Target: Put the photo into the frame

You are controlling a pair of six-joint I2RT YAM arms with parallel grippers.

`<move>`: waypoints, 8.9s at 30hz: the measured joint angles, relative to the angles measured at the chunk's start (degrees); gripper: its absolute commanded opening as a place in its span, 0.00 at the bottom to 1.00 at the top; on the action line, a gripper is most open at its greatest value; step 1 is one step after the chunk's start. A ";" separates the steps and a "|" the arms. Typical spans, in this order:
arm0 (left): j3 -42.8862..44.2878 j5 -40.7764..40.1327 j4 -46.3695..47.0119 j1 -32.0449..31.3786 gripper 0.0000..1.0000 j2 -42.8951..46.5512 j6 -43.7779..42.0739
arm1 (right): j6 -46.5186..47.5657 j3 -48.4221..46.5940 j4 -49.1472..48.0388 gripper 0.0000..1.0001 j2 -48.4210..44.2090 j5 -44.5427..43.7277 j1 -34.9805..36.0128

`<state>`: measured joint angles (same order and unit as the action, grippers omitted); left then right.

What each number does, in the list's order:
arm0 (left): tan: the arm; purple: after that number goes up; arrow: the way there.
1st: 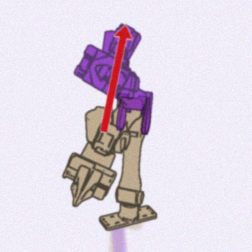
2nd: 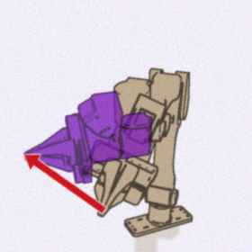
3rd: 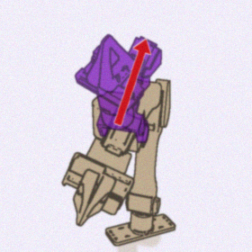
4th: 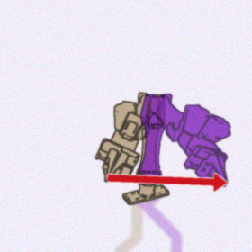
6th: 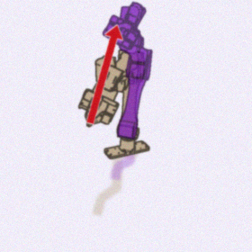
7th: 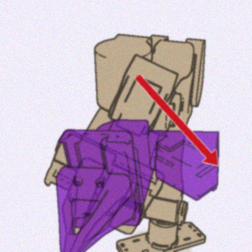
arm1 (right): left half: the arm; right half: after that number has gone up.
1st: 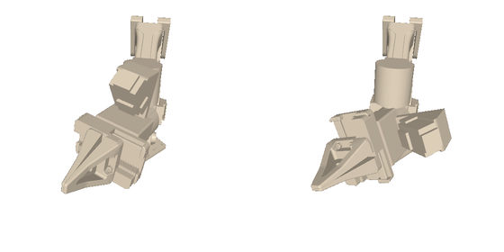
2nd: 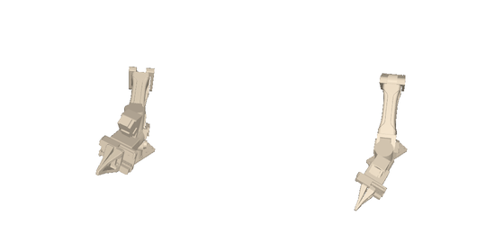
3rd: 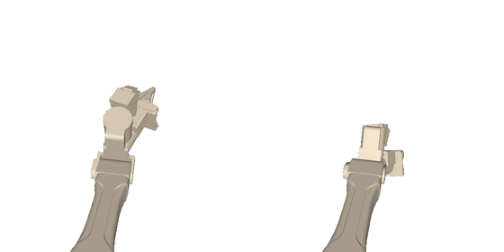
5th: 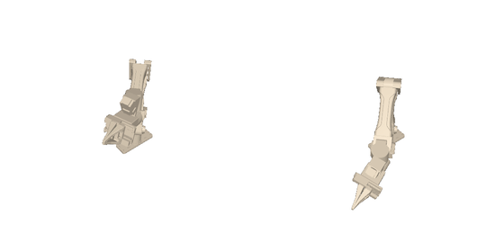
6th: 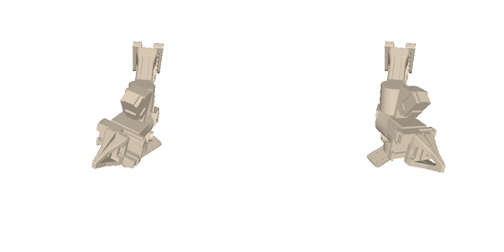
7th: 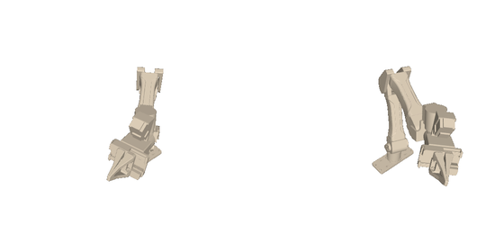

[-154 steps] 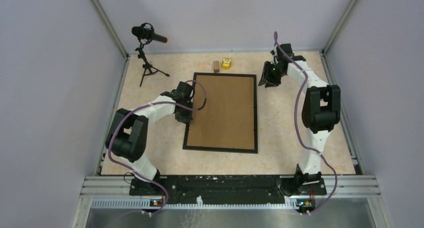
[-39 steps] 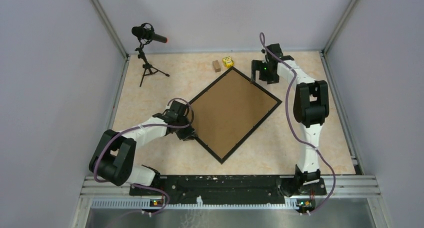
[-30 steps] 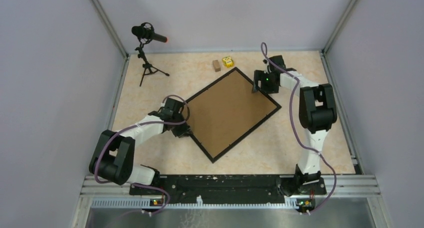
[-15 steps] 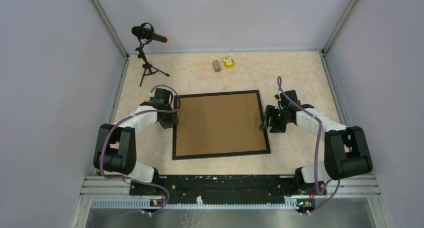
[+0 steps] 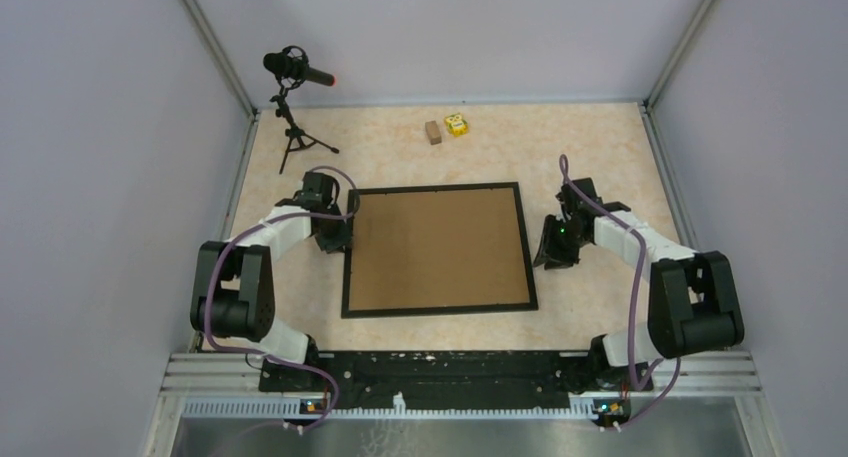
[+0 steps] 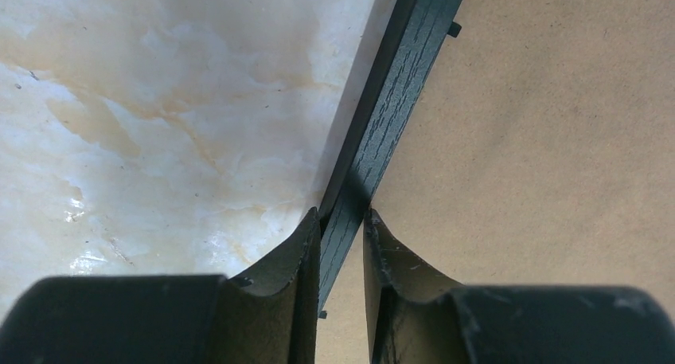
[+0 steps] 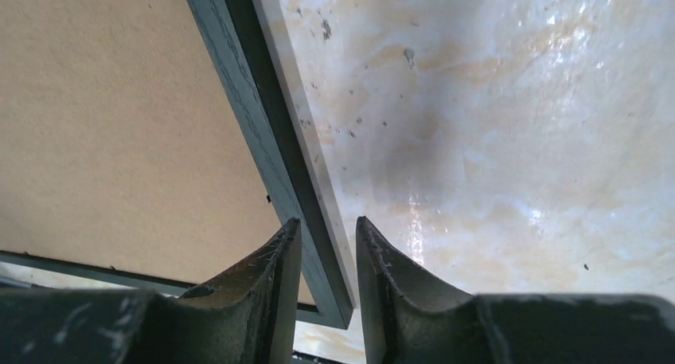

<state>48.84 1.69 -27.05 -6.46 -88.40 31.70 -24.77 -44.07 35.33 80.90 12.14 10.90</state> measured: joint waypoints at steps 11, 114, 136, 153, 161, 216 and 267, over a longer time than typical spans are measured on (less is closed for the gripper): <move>0.07 0.72 0.07 0.28 0.23 -0.02 -1.09 | 1.75 -2.16 -1.90 0.29 4.37 -0.04 1.99; 1.92 0.22 1.01 0.72 0.00 -1.79 -4.98 | 14.47 -46.95 6.23 0.30 32.76 4.20 -5.70; 1.92 0.42 1.07 0.70 0.00 -1.81 -5.35 | 12.55 -47.98 0.20 0.25 43.06 14.34 -4.92; 1.92 0.46 1.11 0.70 0.00 -1.81 -5.55 | 10.40 -48.37 -3.21 0.26 43.52 16.11 -5.40; 1.92 0.63 1.11 0.70 0.00 -1.81 -5.64 | 10.82 -46.21 -4.00 0.25 43.04 18.64 -5.40; 1.77 0.33 1.22 0.68 0.24 -1.31 -6.34 | 8.79 -63.69 17.51 0.89 45.53 -17.29 12.57; 2.86 -11.89 18.47 -69.81 0.91 0.28 -29.33 | 2.47 -7.13 0.52 0.00 6.69 -11.04 10.34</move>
<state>51.70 -10.20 -8.58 -76.27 -88.12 2.37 -22.31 -51.20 35.86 87.59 1.10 21.23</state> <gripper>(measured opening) 0.908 0.051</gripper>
